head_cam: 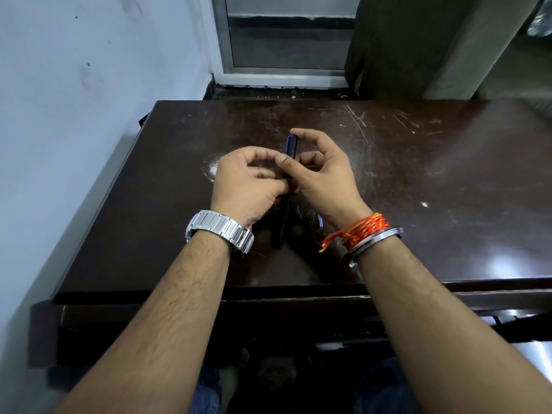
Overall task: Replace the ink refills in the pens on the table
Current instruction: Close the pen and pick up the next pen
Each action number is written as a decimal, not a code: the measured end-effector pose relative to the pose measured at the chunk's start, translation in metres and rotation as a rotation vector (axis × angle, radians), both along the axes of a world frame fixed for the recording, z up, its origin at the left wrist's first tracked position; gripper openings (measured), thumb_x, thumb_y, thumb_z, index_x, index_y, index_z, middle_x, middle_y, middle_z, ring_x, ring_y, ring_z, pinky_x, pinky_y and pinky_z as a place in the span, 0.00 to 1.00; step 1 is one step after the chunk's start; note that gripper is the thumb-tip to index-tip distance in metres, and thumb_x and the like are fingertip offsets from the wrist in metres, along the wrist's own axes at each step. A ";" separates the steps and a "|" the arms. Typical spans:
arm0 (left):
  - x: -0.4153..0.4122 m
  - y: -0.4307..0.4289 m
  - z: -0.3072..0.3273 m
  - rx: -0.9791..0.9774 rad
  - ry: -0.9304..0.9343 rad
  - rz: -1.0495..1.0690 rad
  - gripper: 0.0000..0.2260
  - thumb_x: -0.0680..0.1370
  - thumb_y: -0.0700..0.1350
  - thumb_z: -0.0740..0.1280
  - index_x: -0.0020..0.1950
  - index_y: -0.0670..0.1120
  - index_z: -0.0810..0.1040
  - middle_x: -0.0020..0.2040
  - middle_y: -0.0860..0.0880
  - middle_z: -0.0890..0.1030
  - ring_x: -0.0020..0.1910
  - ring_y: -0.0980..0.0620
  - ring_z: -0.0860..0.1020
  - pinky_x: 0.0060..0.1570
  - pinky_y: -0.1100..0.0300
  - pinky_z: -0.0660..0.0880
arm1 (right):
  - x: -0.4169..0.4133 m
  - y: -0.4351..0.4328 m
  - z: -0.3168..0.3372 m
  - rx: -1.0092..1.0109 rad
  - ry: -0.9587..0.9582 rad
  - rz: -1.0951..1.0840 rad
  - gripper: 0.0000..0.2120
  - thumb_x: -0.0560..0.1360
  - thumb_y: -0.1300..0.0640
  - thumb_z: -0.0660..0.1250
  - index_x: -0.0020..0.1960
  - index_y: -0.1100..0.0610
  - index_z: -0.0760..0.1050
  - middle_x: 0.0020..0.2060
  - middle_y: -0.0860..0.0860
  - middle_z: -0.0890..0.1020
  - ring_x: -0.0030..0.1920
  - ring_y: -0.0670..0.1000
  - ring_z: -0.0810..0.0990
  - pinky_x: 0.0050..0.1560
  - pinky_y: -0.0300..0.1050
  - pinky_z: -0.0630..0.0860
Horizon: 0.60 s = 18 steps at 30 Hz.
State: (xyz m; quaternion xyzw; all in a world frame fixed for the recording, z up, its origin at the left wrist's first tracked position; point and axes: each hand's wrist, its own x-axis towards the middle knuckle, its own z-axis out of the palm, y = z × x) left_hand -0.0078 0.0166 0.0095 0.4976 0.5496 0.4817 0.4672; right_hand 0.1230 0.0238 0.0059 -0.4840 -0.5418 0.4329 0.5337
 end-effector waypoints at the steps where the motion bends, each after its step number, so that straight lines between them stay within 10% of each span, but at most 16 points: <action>1: 0.000 0.000 0.000 0.010 0.009 0.007 0.19 0.58 0.37 0.79 0.46 0.50 0.82 0.34 0.46 0.86 0.34 0.46 0.85 0.37 0.46 0.83 | 0.000 0.000 -0.001 -0.003 -0.011 -0.001 0.16 0.74 0.58 0.74 0.58 0.46 0.75 0.35 0.54 0.79 0.35 0.49 0.79 0.36 0.43 0.77; 12: 0.009 -0.006 -0.002 0.020 0.052 0.072 0.24 0.57 0.32 0.74 0.48 0.53 0.78 0.31 0.46 0.85 0.33 0.41 0.84 0.34 0.40 0.82 | 0.001 0.001 -0.001 -0.042 -0.064 -0.044 0.15 0.66 0.59 0.74 0.46 0.42 0.75 0.34 0.54 0.83 0.33 0.49 0.81 0.32 0.44 0.78; 18: 0.003 -0.005 0.002 0.009 -0.017 0.072 0.22 0.61 0.29 0.76 0.49 0.47 0.79 0.31 0.45 0.84 0.31 0.46 0.84 0.35 0.49 0.82 | -0.001 0.001 -0.003 -0.024 -0.063 0.009 0.17 0.70 0.57 0.75 0.55 0.43 0.78 0.32 0.52 0.81 0.32 0.46 0.79 0.36 0.43 0.77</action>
